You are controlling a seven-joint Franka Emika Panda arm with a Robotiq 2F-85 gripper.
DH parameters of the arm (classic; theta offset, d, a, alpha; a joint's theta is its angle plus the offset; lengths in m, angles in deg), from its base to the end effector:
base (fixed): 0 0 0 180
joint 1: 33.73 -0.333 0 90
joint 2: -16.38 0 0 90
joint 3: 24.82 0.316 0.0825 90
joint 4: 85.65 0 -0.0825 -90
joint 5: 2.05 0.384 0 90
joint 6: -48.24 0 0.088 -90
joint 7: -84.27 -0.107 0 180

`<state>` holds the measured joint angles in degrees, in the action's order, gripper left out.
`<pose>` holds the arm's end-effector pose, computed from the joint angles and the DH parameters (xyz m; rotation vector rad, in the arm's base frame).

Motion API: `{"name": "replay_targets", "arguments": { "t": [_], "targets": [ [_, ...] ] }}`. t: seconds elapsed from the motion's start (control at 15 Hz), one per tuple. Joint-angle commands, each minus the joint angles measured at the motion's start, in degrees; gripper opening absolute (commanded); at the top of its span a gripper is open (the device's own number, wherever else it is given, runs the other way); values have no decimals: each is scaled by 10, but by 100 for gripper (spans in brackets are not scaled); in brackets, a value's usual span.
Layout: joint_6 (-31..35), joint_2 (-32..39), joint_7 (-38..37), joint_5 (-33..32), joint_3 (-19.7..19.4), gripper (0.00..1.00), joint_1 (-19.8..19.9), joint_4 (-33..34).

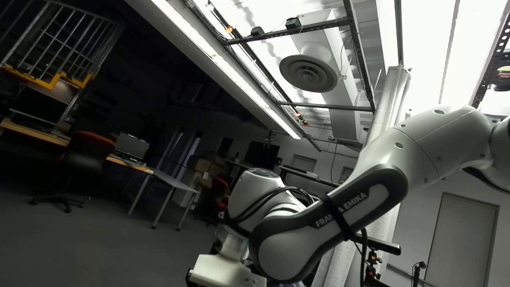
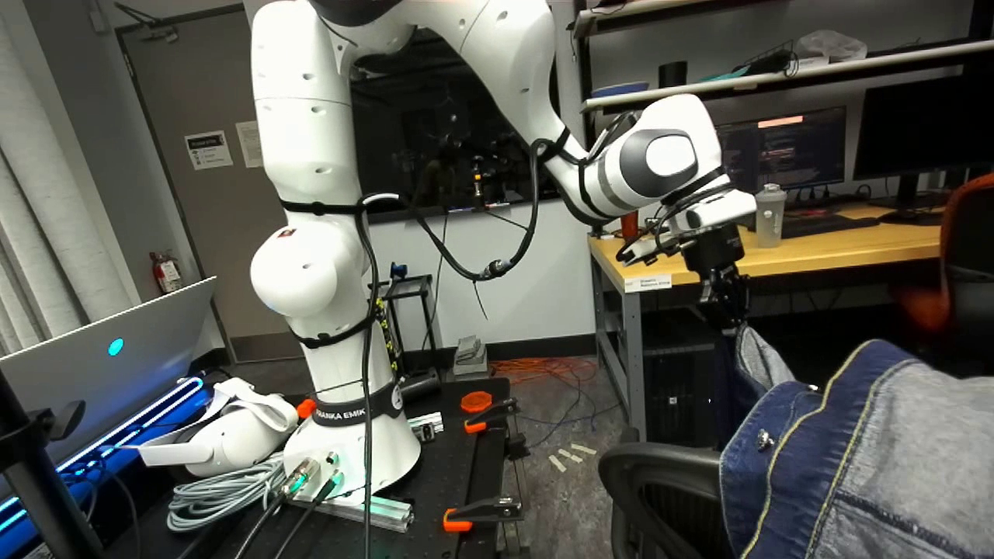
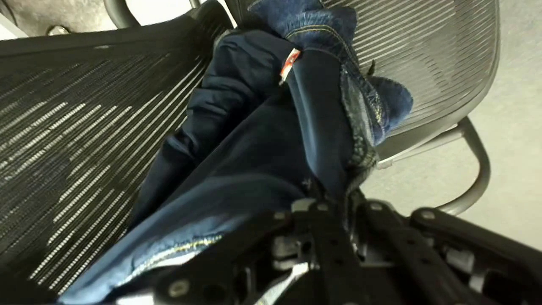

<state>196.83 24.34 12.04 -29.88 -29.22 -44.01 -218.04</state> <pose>0.5310 0.0638 0.2969 2.7610 -1.0986 0.4360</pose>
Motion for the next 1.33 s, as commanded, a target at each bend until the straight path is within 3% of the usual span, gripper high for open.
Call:
{"name": "replay_targets", "arguments": {
  "t": [0.0, 0.6, 1.27],
  "targets": [
    [46, -40, -31, -72, 26, 3, -12, -44],
    [74, -37, -52, -189, 43, 3, -25, -48],
    [72, -37, 47, -89, 145, 3, -57, -49]
  ]
}}
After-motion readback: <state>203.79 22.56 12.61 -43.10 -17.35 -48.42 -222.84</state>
